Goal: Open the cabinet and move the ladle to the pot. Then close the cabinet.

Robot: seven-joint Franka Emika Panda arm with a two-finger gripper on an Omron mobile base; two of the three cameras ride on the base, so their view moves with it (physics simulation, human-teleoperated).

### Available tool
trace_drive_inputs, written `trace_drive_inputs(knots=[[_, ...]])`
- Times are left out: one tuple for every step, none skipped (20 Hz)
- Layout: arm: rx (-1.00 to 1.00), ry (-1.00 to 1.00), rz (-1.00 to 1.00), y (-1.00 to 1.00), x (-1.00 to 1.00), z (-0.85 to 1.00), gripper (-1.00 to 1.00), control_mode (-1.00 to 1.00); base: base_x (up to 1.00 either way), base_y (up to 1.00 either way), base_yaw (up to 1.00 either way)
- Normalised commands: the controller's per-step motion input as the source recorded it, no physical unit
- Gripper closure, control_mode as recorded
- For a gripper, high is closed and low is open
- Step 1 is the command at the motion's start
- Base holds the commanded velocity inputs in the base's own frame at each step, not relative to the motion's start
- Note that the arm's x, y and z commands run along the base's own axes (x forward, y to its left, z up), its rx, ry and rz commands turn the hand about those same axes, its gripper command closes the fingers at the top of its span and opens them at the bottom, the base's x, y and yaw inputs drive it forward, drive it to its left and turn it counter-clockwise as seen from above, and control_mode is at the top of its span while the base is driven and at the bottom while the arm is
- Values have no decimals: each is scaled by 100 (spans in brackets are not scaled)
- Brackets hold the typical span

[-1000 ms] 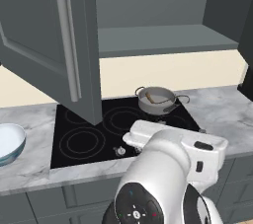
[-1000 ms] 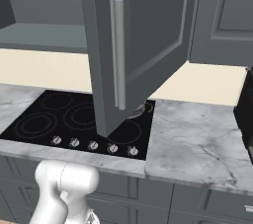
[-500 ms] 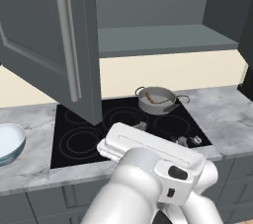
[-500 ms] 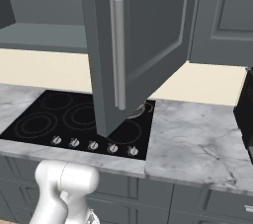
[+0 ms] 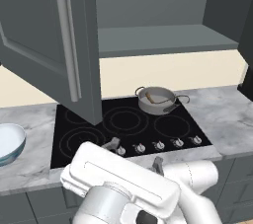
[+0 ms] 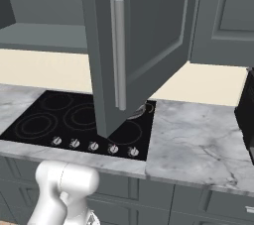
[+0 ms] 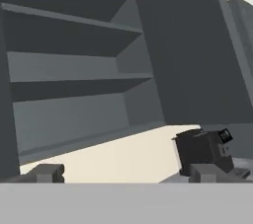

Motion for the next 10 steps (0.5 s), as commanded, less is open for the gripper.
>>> trace_drive_inputs(knots=[[0,-10,1,76,0,0,-100,-100,0,0,0],[0,-9,1,71,0,0,-100,-100,0,0,0],[0,-9,1,62,0,0,-100,-100,0,0,0],[0,-7,1,60,0,0,-100,-100,0,0,0],[0,-5,1,59,4,0,-100,-100,0,0,0],[0,-5,1,60,4,0,-100,-100,0,0,0],[0,-4,0,56,8,0,-100,-100,0,0,0],[0,-3,0,53,8,0,-100,-100,0,0,0],[0,0,0,46,17,0,-100,-100,0,0,0],[0,0,0,46,24,0,-100,-100,0,0,0]])
